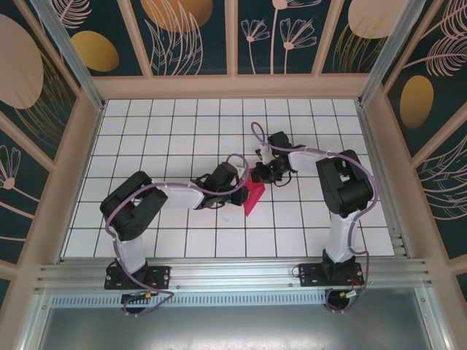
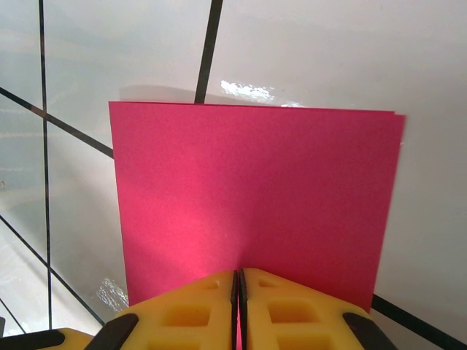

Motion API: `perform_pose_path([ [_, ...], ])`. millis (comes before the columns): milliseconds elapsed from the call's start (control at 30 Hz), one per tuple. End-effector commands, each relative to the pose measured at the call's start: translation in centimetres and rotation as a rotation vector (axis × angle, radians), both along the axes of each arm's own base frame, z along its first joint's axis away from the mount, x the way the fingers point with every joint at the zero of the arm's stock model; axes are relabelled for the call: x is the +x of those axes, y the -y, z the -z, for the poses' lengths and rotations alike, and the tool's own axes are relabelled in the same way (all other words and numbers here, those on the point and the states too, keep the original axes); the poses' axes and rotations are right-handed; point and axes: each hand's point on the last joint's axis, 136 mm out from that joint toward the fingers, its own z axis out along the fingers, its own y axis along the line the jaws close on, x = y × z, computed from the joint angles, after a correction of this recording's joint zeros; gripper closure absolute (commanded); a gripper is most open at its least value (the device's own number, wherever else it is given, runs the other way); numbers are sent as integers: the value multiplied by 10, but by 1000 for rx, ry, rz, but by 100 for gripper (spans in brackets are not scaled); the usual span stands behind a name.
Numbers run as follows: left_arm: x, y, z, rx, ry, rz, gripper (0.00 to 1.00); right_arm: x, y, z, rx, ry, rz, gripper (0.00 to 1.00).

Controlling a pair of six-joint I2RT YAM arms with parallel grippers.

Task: Fold a paper plane with a square sheet of paper (pick it up from the middle)
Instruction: Third fold the triangle at the center of the table.

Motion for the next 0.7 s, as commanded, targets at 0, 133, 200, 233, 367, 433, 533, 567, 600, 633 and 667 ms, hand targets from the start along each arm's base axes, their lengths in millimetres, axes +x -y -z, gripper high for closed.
perform_pose_path([
  [0,5,-3,-5,1,39,1,94,-6,-6,2,14,-27,-13,88],
  [133,4,-4,-1,6,30,0,94,-7,-5,2,14,-26,-13,87],
  [200,3,-4,0,2,26,-2,93,-6,-6,1,19,-24,-14,87],
  [233,3,-3,0,0,27,-1,94,-6,-7,1,21,-25,-15,87],
  [367,3,-5,6,15,19,-4,93,-5,-8,-3,33,-21,-13,86],
  [433,1,-7,8,20,15,-7,93,-4,-8,-4,31,-17,-9,86],
  [533,-1,-10,13,30,9,-7,93,-3,-9,-6,35,-14,-6,86],
  [567,-1,-10,14,32,7,-3,93,-3,-10,-7,38,-13,-6,86],
  [600,-1,-11,15,39,6,-5,93,-1,-10,-8,41,-9,0,85],
  [633,-1,-11,15,41,10,-6,93,0,-9,-10,45,-8,9,84],
  [667,-1,-12,16,42,10,-8,93,2,-9,-14,56,0,16,84],
])
